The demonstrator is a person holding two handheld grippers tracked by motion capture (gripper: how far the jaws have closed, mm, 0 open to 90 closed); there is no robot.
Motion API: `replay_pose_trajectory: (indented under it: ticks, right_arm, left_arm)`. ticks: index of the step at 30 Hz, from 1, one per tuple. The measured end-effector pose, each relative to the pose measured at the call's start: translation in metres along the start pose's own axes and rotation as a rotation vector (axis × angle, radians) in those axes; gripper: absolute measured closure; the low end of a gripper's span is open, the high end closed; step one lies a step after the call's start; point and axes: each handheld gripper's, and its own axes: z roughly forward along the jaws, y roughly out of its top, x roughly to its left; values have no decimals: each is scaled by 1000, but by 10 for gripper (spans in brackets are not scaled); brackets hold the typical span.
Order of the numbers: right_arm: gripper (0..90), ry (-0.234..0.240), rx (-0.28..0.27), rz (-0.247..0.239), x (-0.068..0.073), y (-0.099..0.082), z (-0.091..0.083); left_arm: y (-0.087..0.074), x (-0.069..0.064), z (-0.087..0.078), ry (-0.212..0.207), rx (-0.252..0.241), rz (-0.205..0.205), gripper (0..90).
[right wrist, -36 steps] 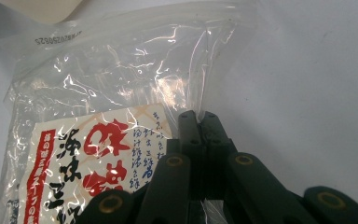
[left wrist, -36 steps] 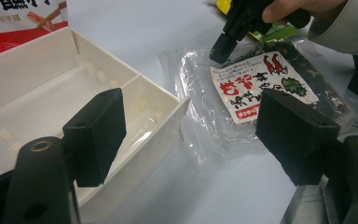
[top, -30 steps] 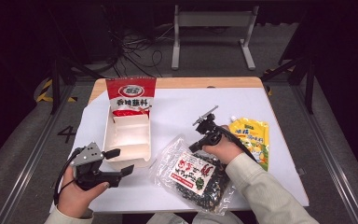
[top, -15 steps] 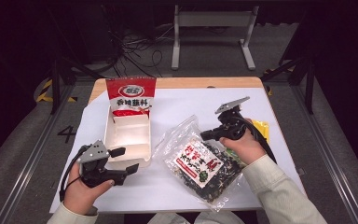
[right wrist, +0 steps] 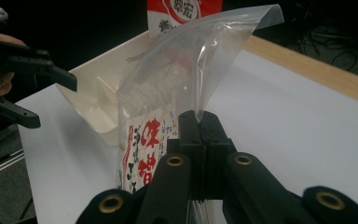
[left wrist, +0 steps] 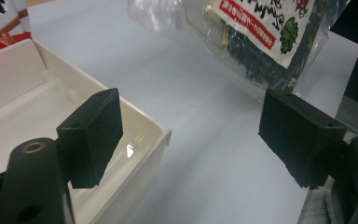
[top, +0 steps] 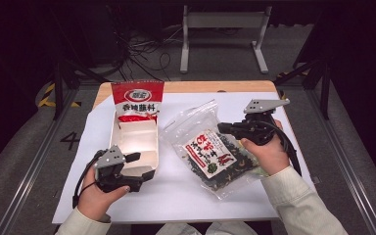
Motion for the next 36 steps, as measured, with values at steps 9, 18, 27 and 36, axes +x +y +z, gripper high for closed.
replay_pose_trajectory:
  ticks: [9,18,27,36]
  right_arm:
    - [893,-42,-88,-48,8,6,-11]
    - [892,-47,-185,-83,21,11,-20]
    - [891,-43,-212,-103,30,14,-17]
    - [890,-39,-238,-116,36,14,-15]
  left_arm:
    - [7,1,21,-21,-15,-12,207]
    - [9,-3,29,-43,-38,-11,190]
    - [12,-9,48,-91,-31,-5,235]
    - [17,-20,67,-150,-36,-18,248]
